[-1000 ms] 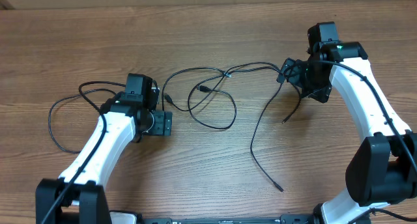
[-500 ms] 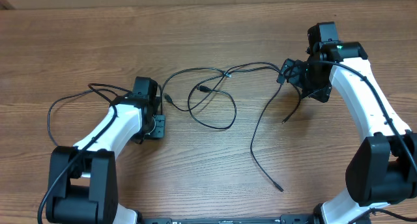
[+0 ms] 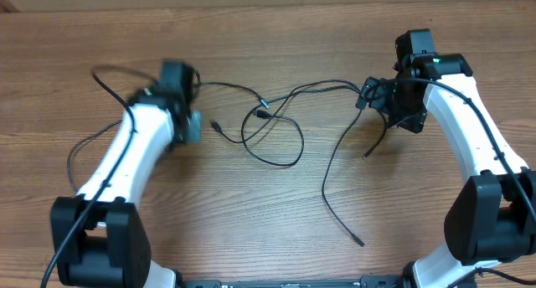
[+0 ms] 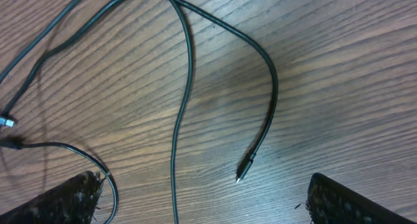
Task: Untangle cables
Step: 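Pull the left cable strand out to the left with the left gripper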
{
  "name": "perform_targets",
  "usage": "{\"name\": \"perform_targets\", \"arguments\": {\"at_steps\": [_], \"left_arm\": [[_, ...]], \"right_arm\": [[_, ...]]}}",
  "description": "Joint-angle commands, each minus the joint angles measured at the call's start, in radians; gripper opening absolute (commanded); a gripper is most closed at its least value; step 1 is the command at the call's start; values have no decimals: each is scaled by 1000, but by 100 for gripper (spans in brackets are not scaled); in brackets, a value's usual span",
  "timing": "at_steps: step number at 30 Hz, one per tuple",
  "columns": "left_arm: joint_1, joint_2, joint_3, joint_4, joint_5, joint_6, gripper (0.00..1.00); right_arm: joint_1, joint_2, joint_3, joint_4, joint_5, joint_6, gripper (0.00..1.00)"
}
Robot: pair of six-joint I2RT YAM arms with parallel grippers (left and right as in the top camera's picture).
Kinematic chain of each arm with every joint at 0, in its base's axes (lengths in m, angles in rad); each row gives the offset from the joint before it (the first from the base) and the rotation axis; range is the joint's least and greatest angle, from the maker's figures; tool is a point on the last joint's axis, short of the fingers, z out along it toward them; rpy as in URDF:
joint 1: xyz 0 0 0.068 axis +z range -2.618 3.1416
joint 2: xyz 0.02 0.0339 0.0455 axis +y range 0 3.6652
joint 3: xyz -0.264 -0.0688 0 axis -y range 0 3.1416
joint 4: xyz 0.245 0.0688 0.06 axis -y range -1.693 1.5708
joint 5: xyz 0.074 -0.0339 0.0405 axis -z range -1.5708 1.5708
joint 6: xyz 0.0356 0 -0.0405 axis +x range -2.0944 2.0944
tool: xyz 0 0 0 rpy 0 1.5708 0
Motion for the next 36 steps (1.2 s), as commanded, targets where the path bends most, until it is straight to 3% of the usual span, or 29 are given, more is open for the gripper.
{"name": "perform_targets", "arguments": {"at_steps": [1,7,11,15,23,26,31,36], "left_arm": [[70,-26,301,-81,-34,-10,4],[253,-26,736,-105,-114,-25,4],[384,-26,904,-92,-127,-116,4],[479,-31,986,-105,-131,-126,4],[576,-29,936,-187,-131,-168,4],[592,-29,842,-188,-144,-169,4],[616,-29,634,-130,-246,-284,4],[638,-27,475,-26,-259,-290,4]], "right_arm": [[3,-6,-2,-1,-4,-7,100],[3,-6,-2,-2,-4,-7,100],[3,-6,-2,-4,-4,-7,100],[3,-6,-2,-1,-4,-7,100],[3,-6,-2,-1,-11,-7,100],[3,-6,-2,-2,-11,-7,100],[3,-6,-2,-6,-11,-7,100],[3,-6,-2,-7,-11,-7,100]]}}
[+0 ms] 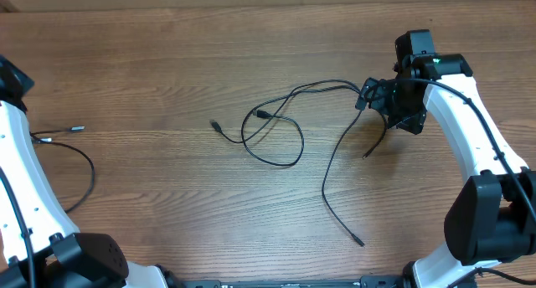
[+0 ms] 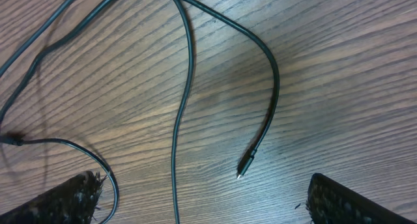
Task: Untangle cables
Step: 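Pull the left cable strand out to the left with the left gripper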
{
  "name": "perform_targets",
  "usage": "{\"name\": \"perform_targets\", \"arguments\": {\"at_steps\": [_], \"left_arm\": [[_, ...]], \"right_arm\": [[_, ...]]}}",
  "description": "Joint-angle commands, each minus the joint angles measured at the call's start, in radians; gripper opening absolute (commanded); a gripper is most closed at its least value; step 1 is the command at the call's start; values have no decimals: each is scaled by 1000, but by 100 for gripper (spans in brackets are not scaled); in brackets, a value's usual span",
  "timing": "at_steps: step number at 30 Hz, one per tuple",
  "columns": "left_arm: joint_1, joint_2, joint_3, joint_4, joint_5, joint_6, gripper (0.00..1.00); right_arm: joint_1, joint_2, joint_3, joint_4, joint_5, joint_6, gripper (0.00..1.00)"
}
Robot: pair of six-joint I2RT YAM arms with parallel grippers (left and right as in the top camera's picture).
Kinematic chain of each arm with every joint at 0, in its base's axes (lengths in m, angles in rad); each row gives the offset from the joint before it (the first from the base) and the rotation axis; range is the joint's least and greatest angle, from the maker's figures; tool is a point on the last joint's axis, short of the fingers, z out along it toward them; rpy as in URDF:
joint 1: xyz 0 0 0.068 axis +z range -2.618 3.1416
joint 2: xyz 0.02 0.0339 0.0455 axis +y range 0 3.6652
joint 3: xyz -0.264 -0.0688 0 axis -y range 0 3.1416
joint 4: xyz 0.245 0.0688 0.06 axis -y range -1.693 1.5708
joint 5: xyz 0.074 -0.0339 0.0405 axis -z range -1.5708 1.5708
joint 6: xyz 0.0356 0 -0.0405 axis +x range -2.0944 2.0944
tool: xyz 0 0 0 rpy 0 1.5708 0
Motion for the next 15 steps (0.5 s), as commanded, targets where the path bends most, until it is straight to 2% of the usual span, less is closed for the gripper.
{"name": "perform_targets", "arguments": {"at_steps": [1,7,8,10,11,12,15], "left_arm": [[27,-1,-85,70,-51,-43,4],[39,6,-100,156,-29,-59,7],[39,6,-100,163,-14,-59,28],[39,6,-100,165,33,-58,79],[39,6,-100,163,51,-58,96],[39,6,-101,159,63,-58,100],[35,6,-103,143,82,-51,100]], "right_arm": [[3,-6,-2,3,-10,-7,100],[3,-6,-1,3,-18,-7,100],[3,-6,-2,3,-18,-7,100],[3,-6,-1,3,-22,-6,100],[3,-6,-2,2,-26,-6,100],[3,-6,-1,2,-30,-6,100],[3,-6,-1,2,-40,-7,100]]}}
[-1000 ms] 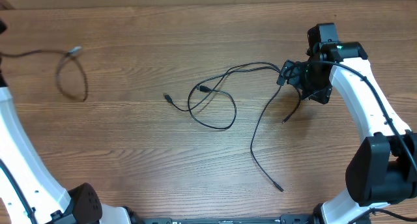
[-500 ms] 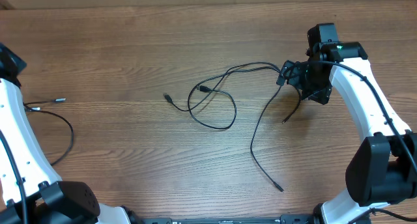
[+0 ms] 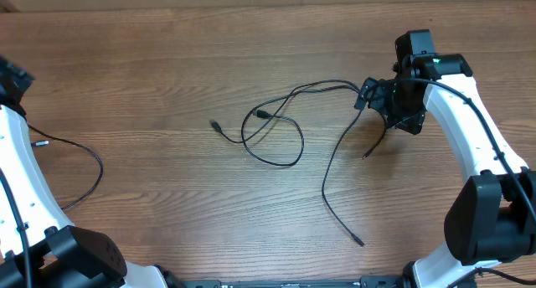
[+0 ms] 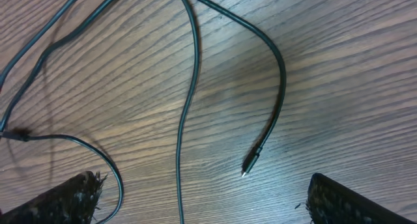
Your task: Untangle cables
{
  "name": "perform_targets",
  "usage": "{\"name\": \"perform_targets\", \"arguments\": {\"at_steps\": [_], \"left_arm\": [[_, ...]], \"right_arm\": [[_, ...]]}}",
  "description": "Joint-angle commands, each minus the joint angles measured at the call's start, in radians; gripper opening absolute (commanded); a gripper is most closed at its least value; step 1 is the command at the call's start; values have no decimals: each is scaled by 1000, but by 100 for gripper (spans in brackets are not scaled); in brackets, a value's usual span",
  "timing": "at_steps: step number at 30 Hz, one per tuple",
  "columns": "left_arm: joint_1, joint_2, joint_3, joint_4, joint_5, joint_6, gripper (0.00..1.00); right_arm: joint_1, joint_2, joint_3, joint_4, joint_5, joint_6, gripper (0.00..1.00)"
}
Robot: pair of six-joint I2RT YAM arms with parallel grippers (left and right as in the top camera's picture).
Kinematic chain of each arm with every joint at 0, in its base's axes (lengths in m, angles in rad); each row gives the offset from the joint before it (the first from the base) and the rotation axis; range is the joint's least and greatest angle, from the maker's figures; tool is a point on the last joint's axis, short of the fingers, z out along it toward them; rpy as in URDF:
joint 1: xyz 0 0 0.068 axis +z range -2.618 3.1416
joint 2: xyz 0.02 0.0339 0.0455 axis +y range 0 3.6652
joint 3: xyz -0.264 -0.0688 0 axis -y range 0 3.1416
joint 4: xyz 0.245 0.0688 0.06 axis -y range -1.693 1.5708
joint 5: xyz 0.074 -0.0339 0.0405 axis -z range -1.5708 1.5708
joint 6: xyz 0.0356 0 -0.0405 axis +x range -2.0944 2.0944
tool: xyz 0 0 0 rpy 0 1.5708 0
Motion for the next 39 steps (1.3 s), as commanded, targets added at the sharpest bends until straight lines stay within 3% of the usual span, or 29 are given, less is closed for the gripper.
{"name": "perform_targets", "arguments": {"at_steps": [1,12,22,30,39], "left_arm": [[-5,1,-4,-13,54,3,100],[-132,1,-4,-45,91,103,100],[-283,-3,-4,-133,433,114,100],[-500,-3,-4,-187,447,142,100],[-810,-3,-4,-167,444,153,100]], "right_arm": [[3,-6,-1,3,-20,-7,100],[3,-6,-1,8,-20,-7,100],[3,-6,-1,5,-25,-6,100],[3,-21,0,-3,-26,-6,100],[2,-239,0,-68,-5,-7,100]]}}
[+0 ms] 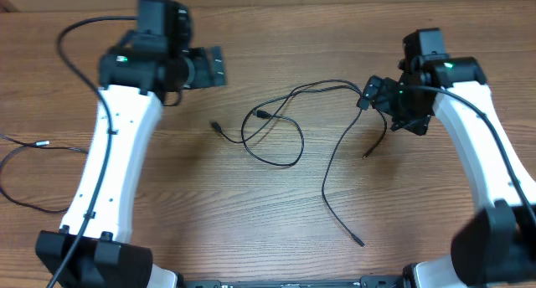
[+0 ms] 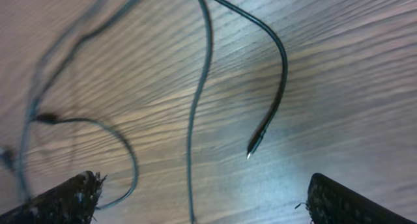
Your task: Untangle cables
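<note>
A tangle of thin black cables (image 1: 276, 129) lies mid-table, with small plug ends at its left. One long strand (image 1: 331, 175) runs toward the front. A separate black cable (image 1: 21, 167) lies at the far left edge, apart from the tangle. My left gripper (image 1: 211, 68) hovers behind and left of the tangle, apparently open and holding nothing. My right gripper (image 1: 374, 94) sits over the tangle's right end. In the right wrist view it (image 2: 208, 208) is open wide, a loose plug tip (image 2: 255, 144) and a strand (image 2: 195, 120) on the wood ahead of its fingers (image 2: 68, 198).
The wooden table (image 1: 184, 221) carries only the cables. The left arm's white links (image 1: 113, 154) stretch over the table's left half, and the right arm (image 1: 477, 146) runs along the right side. A lighter strip borders the table's far edge.
My left arm, at the far left edge 1.3 s ago, now reaches over the back of the table near the tangle. The separated cable stayed at the left. My right wrist view shifted slightly and is blurred.
My left gripper was first beside the tangle's left, with a cable running from it into the tangle. Then the arm was at the far left, with one cable lying there clear of the tangle. That cable stays there, and the left gripper is back near the tangle. The right gripper stayed open.
</note>
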{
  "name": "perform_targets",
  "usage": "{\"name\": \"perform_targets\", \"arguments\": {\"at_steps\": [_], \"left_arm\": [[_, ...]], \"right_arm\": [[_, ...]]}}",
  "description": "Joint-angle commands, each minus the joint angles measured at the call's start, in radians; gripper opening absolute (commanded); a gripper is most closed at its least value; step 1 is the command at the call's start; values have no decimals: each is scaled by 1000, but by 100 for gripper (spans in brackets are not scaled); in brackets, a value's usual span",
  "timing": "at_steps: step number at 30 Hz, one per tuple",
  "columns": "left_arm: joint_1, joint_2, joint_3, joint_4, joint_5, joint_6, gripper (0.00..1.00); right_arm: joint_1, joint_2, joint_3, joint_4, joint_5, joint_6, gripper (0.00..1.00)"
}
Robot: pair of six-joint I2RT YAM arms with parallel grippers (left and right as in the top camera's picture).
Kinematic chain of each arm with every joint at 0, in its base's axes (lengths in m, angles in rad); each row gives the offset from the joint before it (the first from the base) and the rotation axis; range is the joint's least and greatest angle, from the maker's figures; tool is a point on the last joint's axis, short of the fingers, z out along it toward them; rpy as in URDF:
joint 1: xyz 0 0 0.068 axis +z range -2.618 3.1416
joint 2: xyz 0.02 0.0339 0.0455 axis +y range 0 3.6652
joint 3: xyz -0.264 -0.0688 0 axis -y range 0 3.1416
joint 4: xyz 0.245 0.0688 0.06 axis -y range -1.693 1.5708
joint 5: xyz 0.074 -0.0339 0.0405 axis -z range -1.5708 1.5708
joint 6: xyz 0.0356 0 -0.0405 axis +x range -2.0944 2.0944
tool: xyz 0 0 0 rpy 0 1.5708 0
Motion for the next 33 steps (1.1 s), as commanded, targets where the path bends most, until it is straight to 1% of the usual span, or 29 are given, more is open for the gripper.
{"name": "perform_targets", "arguments": {"at_steps": [1,5,7,12,15,18,19,25,28,30,33], "left_arm": [[-118,-3,-4,10,15,49,100],[-247,5,-4,12,14,128,99],[-301,16,-4,13,15,141,100],[-386,93,-4,17,-10,182,100],[-393,165,-4,16,-29,196,100],[-383,245,-4,25,-36,196,95],[-377,269,-4,35,-41,196,95],[-365,378,-4,110,-42,303,97],[-362,429,-4,137,-54,307,95],[-358,455,-4,155,-53,306,92],[-345,470,-4,185,-52,305,85]], "right_arm": [[2,-141,0,-27,25,-7,100],[-13,-203,0,-61,50,-7,100],[-27,-220,0,-74,50,-7,100],[-81,-227,0,-108,50,-8,100],[-105,-227,0,-125,50,-40,100],[-109,-227,0,-137,51,-77,100],[-109,-227,0,-139,51,-80,100],[-109,-226,0,-143,50,-87,100],[-109,-226,0,-145,50,-87,100],[-108,-226,0,-147,50,-87,100],[-108,-226,0,-147,50,-87,100]]}}
